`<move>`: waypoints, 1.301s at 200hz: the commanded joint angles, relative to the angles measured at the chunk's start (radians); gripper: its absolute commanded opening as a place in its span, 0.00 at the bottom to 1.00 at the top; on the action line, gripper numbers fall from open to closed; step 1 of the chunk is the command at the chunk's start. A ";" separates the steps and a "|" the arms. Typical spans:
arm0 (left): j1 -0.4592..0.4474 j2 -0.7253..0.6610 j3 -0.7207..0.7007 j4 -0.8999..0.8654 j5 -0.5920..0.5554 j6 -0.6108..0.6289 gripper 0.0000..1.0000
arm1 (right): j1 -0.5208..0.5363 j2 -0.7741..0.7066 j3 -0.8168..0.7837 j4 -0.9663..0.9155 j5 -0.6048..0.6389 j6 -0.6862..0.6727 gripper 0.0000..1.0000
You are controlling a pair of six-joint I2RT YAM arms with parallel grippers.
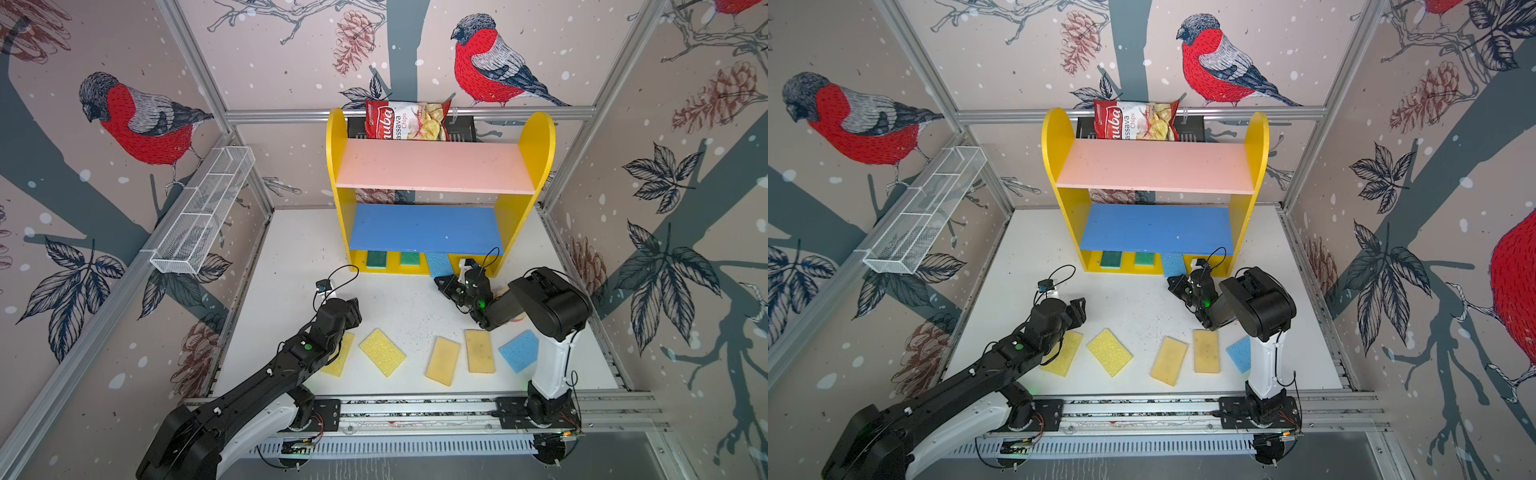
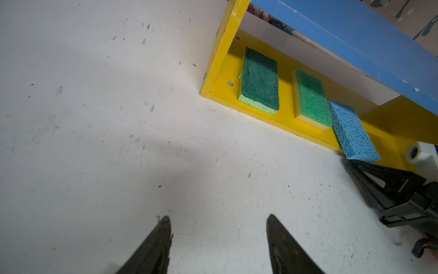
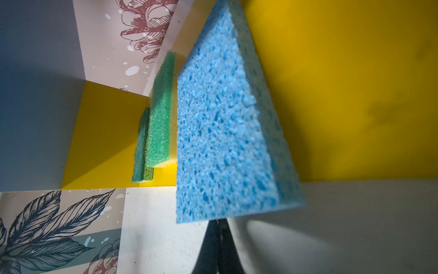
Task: Arrange cleaning sponges on a shelf
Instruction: Move the cleaning sponge to the shelf.
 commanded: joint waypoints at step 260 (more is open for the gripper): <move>0.001 0.009 -0.001 -0.004 -0.017 0.009 0.63 | 0.062 0.114 0.027 -0.021 0.094 0.028 0.02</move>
